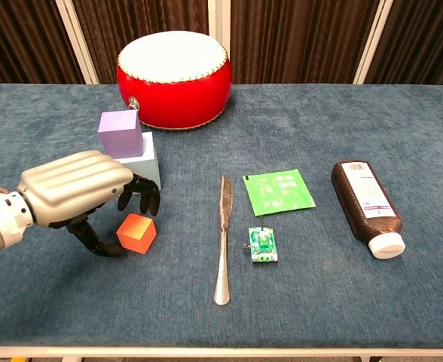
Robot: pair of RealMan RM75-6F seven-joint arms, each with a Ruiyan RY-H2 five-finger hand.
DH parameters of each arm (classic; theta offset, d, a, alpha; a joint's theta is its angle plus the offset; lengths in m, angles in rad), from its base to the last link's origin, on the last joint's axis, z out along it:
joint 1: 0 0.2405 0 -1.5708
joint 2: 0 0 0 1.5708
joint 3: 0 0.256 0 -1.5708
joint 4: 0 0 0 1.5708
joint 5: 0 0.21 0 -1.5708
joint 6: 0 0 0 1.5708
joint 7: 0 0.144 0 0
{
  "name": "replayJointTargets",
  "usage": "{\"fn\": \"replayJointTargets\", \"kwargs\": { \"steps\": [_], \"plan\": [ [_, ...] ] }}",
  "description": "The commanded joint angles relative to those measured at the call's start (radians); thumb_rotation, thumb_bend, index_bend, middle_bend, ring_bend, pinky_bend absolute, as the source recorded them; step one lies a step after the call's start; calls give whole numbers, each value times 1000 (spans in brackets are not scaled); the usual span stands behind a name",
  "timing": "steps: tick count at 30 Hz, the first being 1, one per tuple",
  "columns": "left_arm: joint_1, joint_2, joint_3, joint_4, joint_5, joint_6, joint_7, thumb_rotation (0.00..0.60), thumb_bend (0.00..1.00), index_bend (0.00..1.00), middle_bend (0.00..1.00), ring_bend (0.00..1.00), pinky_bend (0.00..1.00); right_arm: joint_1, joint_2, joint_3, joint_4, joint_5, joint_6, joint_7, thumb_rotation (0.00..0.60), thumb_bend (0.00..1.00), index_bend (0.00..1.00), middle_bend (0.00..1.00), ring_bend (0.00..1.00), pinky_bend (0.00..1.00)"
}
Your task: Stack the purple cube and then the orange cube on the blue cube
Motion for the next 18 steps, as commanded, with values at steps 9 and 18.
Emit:
{"fn": "replayJointTargets", "kwargs": {
  "steps": [9,18],
  "plan": [
    [-4,-12,2,12,1,4,-9,600,197,481,575,531,630,2,-1,0,2,6,-3,-4,600,217,0,0,0,0],
    [-10,-22,1,23,-4,-2,-21,600,218,493,590,531,632,5,-3,0,3,11,-6,-8,600,217,0,0,0,0]
  ]
}}
